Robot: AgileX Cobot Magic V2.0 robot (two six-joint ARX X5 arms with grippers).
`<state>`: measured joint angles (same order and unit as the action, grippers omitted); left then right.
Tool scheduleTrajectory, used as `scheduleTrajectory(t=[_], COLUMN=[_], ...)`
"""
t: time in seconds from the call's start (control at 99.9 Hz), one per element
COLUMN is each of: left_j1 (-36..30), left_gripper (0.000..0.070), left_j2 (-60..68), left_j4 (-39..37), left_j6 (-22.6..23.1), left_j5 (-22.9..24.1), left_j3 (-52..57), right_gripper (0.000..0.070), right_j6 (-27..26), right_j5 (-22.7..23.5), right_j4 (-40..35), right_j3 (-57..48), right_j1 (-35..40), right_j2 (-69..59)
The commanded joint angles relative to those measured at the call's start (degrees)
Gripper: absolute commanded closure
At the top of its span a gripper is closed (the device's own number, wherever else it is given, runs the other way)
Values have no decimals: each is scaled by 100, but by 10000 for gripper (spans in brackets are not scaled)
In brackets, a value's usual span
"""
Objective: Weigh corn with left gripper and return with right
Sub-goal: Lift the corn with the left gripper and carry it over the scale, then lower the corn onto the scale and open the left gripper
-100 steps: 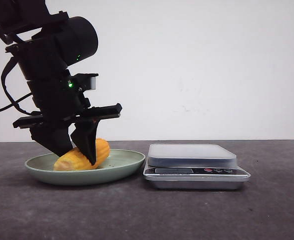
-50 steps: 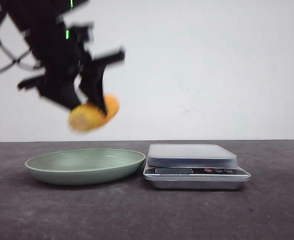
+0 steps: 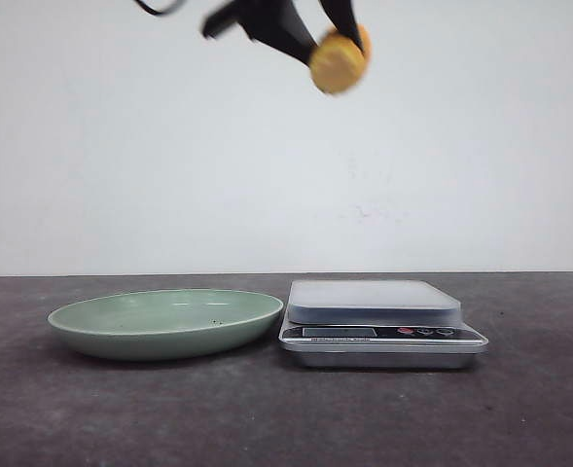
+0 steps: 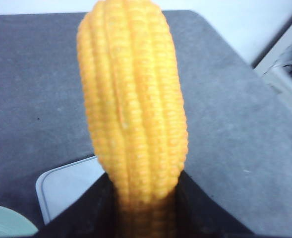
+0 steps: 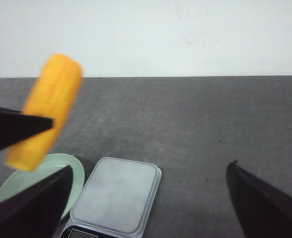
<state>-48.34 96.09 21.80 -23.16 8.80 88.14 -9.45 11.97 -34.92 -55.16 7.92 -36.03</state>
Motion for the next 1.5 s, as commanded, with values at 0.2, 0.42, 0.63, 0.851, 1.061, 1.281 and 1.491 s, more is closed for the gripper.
scheduleTrajectory(t=[0.2, 0.42, 0.63, 0.851, 1.061, 1.281, 1.491], left_j1=[-295, -323, -334, -345, -343, -332, -339], left_gripper=[690, 690, 691, 691, 691, 683, 671], left_j2=[1235, 1606, 1928, 2315, 2465, 2470, 2470], left_j4=[188, 341, 549, 846, 863, 872, 907], left_j6=[-398, -975, -1097, -1097, -1097, -1032, -1003], left_j5=[739, 1158, 1150, 955, 894, 868, 782], left_j3=[927, 931, 931, 931, 931, 931, 931], right_gripper=[80, 80, 80, 80, 80, 80, 80], right_j6=[-68, -83, -109, -105, -103, -103, -103], right_j5=[9, 7, 4, 4, 2, 2, 2], right_j4=[52, 50, 20, -63, -190, -199, -208], right_j3=[-114, -116, -114, -114, -114, -114, -114], right_j1=[22, 26, 26, 26, 26, 26, 26], right_j2=[-11, -9, -9, -9, -9, -9, -9])
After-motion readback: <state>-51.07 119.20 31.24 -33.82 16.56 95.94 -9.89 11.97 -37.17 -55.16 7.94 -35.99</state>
